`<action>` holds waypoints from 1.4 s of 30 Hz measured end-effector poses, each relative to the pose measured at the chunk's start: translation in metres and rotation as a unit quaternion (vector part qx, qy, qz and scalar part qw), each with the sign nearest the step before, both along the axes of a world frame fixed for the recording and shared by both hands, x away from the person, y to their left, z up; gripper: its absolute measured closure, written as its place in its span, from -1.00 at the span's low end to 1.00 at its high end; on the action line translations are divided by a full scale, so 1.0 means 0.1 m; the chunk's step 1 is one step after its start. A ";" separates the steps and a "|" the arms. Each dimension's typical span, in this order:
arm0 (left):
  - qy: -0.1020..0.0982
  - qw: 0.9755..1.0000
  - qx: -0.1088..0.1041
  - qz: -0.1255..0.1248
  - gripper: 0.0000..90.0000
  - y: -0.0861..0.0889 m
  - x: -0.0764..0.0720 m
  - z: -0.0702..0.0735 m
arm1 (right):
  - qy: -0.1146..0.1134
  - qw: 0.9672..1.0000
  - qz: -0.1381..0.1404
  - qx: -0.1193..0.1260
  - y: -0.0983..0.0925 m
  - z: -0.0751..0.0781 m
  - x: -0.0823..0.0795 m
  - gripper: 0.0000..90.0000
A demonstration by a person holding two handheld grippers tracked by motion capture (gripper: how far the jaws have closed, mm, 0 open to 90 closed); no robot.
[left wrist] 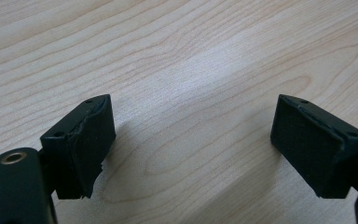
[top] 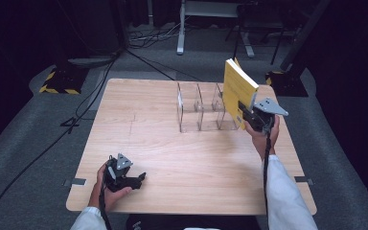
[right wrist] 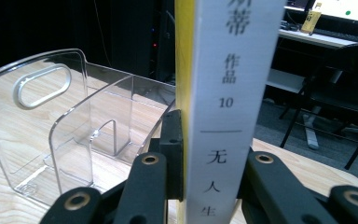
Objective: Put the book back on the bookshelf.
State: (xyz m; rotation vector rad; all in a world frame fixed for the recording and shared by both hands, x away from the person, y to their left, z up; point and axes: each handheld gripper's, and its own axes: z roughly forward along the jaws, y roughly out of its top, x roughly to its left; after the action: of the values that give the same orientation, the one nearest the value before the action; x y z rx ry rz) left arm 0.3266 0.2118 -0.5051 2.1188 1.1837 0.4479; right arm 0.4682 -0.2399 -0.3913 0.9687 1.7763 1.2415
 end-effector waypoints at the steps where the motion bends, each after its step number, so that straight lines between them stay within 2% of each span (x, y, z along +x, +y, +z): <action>1: 0.000 1.000 0.000 0.000 -0.68 0.00 0.00 0.00 | 0.001 1.000 0.000 0.000 0.02 -0.01 0.02 0.70; 9: -0.004 1.000 0.001 0.002 -0.68 0.00 0.00 0.00 | 0.007 1.000 -0.009 -0.003 0.13 -0.11 0.11 0.70; 18: -0.004 1.000 0.001 0.002 -0.68 0.00 0.00 0.00 | 0.019 1.000 -0.014 0.003 0.13 -0.20 0.20 0.70; 24: -0.004 1.000 0.001 0.001 -0.68 0.00 0.00 0.00 | 0.017 1.000 -0.015 0.003 0.14 -0.23 0.23 0.70; 42: -0.001 1.000 0.001 0.004 -0.68 0.00 -0.02 0.00 | 0.031 0.999 -0.018 0.030 0.15 -0.45 0.32 0.70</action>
State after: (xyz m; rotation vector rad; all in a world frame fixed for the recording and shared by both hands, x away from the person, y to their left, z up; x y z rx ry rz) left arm 0.3251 0.2121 -0.5053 2.1160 1.1913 0.4542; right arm 0.5006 -0.2250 -0.4367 1.0802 1.7696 1.2603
